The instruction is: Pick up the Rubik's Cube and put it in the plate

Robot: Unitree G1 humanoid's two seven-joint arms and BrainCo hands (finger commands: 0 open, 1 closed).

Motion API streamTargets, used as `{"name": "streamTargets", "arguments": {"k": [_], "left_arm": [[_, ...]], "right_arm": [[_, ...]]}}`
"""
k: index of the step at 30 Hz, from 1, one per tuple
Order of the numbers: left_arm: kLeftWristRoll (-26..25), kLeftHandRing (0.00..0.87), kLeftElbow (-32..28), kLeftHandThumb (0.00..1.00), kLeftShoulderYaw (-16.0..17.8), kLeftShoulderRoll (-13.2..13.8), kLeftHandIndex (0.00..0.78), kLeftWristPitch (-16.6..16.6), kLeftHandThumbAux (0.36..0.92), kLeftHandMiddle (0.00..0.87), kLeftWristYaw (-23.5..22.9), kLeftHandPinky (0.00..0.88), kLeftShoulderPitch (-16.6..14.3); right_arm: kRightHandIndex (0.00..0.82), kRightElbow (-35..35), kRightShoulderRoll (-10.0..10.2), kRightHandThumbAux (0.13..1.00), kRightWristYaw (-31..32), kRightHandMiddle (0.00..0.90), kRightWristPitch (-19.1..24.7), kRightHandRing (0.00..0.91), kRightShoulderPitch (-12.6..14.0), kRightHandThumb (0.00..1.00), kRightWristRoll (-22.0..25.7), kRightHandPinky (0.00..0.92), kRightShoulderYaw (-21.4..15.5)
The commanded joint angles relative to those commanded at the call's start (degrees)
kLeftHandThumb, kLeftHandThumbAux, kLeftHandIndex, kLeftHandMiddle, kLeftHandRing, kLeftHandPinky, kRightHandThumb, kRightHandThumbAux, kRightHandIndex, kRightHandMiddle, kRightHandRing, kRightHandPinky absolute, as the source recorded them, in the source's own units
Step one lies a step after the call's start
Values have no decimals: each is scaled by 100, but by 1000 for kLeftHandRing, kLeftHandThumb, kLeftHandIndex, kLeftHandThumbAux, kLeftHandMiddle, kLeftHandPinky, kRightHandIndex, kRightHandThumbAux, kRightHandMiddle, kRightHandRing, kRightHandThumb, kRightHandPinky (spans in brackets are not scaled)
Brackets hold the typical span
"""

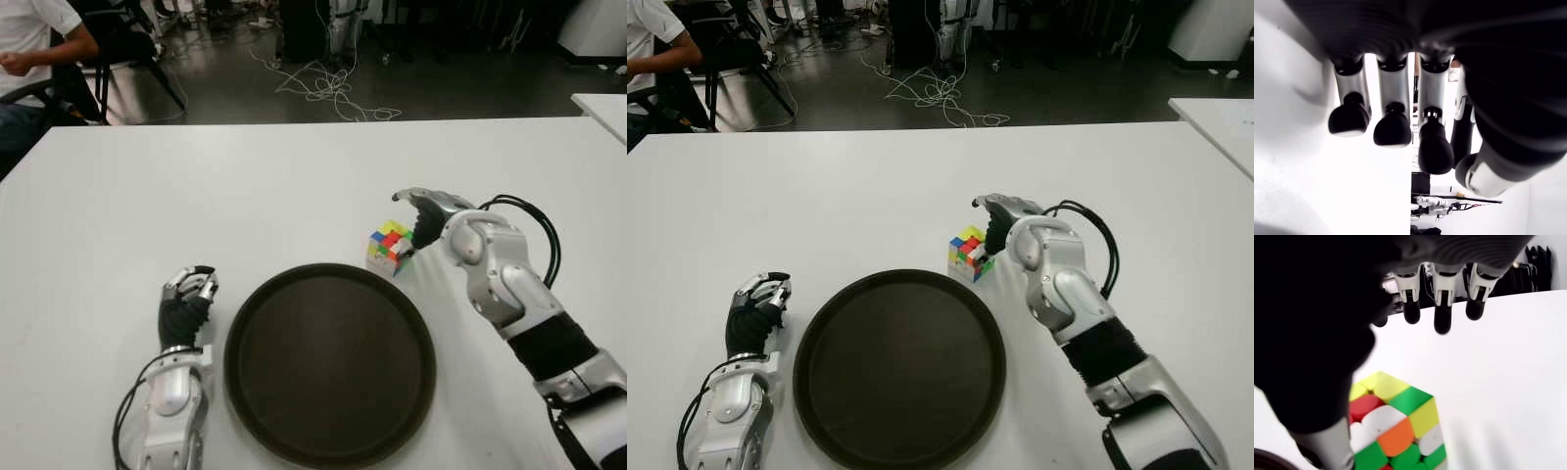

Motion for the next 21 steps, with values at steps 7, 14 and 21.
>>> {"name": "streamTargets", "arguments": {"k": [7, 14, 21], "left_arm": [[145, 820, 26, 710, -60, 81, 444, 33, 706, 801, 2, 809, -7], [224, 816, -88, 709, -112, 128, 443, 274, 706, 805, -6, 806, -10], [221, 819, -194, 709, -154, 163, 443, 471, 706, 810, -12, 810, 14]], "right_arm": [[78, 280, 80, 859, -12, 128, -79, 131, -132, 0, 11, 96, 45], [63, 314, 72, 878, 56, 125, -174, 133, -196, 0, -3, 109, 89], [63, 324, 69, 888, -17, 137, -372, 150, -178, 0, 61, 123, 93]]}}
